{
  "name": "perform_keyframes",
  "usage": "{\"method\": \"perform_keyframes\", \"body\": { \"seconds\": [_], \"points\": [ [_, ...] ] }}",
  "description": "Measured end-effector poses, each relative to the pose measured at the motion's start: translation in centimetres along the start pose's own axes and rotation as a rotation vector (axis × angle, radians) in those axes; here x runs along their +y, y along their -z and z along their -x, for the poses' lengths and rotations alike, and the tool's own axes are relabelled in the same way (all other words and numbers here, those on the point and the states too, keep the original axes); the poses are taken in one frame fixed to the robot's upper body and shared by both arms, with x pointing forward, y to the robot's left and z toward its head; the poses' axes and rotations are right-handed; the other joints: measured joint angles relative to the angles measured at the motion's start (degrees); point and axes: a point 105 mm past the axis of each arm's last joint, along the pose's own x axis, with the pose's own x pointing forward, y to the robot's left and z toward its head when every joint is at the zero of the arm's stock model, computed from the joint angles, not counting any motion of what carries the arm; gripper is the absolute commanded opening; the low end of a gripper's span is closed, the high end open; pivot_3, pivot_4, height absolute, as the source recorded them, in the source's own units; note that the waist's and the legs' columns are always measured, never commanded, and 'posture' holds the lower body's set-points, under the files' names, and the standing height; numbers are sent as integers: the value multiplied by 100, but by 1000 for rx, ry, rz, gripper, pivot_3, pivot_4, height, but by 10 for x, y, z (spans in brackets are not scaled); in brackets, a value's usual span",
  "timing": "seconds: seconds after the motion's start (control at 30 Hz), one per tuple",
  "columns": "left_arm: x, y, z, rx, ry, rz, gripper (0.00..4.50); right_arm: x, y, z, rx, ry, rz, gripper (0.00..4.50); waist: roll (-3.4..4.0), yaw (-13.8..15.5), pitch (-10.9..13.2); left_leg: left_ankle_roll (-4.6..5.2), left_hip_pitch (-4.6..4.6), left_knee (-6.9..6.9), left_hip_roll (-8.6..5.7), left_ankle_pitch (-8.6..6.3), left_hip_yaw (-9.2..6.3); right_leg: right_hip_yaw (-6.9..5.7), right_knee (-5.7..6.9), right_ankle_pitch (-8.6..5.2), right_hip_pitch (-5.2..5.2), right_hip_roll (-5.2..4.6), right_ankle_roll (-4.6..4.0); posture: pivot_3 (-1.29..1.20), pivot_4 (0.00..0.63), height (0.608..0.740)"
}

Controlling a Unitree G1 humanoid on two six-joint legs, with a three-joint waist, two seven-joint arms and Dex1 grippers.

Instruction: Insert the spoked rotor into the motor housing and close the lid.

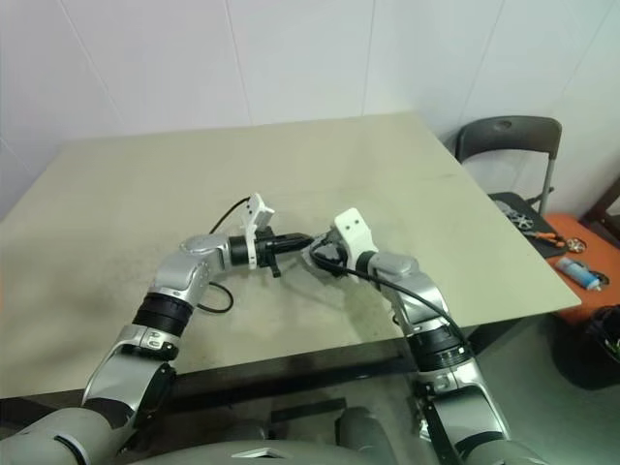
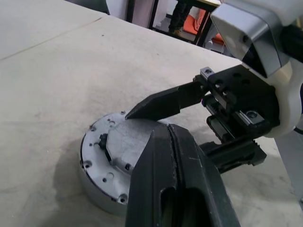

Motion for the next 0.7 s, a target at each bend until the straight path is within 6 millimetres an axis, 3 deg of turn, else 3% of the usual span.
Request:
{"method": "perform_keyframes", "body": {
  "seconds": [0.23, 0.37, 0.53, 0.7],
  "points": [
    [-1, -1, -2, 8, -5, -18, 0, 0, 0, 0, 6, -1, 38, 3148, 1, 2, -1, 0, 1, 0, 0, 0, 0, 0, -3, -8, 3, 0, -12, 0, 0, 740],
    [3, 0, -13, 23, -17, 6, 0, 0, 0, -1, 8, -2, 39, 3148, 1, 3, -1, 0, 2, 2, 0, 0, 0, 0, -3, -8, 4, 0, -11, 0, 0, 740],
    [10, 18, -25, 111, -32, -36, 0, 2, -1, -2, 6, -13, 40, 3148, 6, -8, -6, 1, 3, -8, 0, -1, 1, 0, -13, -8, 2, 1, -11, 0, 0, 740],
    [14, 21, -28, 143, -25, -91, 0, 1, 0, -1, 10, -8, 34, 3148, 5, -1, -14, 1, 4, -9, 0, -1, 1, 0, -15, -8, 5, 0, -10, 0, 0, 740]
  ]
}}
